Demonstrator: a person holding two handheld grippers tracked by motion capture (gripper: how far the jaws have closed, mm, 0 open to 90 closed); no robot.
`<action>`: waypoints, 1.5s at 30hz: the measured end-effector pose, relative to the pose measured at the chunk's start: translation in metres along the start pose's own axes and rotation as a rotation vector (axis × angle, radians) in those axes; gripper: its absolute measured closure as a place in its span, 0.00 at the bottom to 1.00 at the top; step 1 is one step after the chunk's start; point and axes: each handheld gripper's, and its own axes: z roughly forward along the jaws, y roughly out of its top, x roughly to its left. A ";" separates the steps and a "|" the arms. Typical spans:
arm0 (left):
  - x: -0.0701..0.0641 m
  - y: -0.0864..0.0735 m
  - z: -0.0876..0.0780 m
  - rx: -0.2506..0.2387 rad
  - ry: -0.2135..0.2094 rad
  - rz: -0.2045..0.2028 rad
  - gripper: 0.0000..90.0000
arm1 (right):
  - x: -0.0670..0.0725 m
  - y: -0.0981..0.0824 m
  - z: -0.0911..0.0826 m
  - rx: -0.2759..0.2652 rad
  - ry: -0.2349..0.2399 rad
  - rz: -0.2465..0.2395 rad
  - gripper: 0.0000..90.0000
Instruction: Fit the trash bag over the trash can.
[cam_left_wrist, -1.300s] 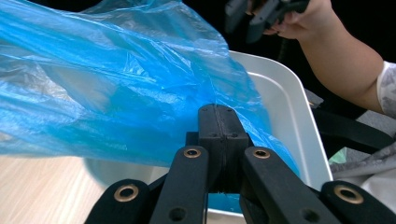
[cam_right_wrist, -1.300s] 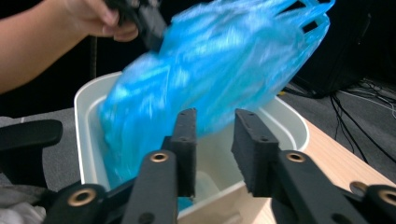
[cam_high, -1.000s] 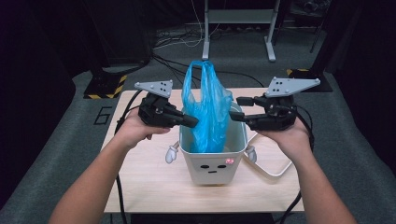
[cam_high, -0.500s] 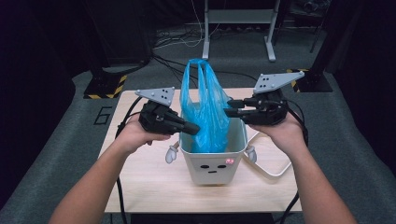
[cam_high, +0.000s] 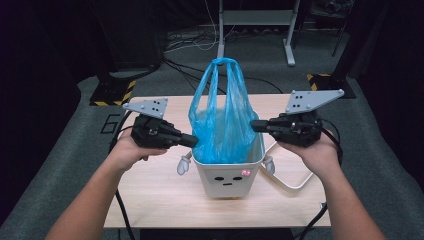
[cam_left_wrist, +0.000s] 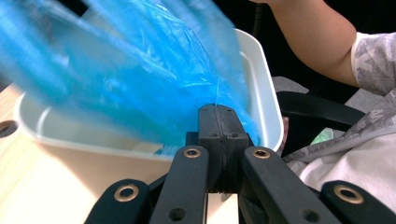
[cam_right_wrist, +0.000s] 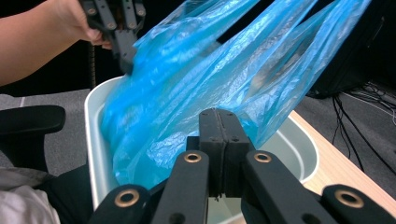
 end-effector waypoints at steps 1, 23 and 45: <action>0.000 -0.002 -0.003 -0.007 0.004 -0.003 0.99 | 0.002 -0.002 -0.002 -0.003 -0.001 0.001 1.00; -0.015 0.030 -0.026 -0.071 0.135 0.037 0.62 | 0.027 -0.004 -0.004 -0.022 0.050 -0.067 1.00; 0.019 0.054 0.006 -0.006 0.082 -0.010 0.99 | 0.000 -0.015 -0.008 0.008 -0.028 -0.016 1.00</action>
